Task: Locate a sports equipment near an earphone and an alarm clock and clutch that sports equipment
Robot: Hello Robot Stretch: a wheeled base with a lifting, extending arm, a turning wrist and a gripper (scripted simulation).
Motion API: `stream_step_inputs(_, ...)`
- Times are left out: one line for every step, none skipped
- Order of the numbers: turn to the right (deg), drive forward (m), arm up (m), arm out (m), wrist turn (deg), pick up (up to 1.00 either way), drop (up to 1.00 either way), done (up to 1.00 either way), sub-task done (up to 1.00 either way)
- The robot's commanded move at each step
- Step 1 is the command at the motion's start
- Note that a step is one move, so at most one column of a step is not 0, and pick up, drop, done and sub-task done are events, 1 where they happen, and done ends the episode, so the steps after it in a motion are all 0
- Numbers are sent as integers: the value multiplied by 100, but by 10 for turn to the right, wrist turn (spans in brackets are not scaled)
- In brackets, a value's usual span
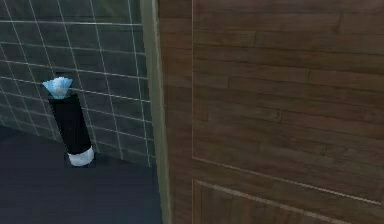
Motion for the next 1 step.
stream_step_inputs(-120, 0, 0, 0, 0, 0, 0, 0, 0)
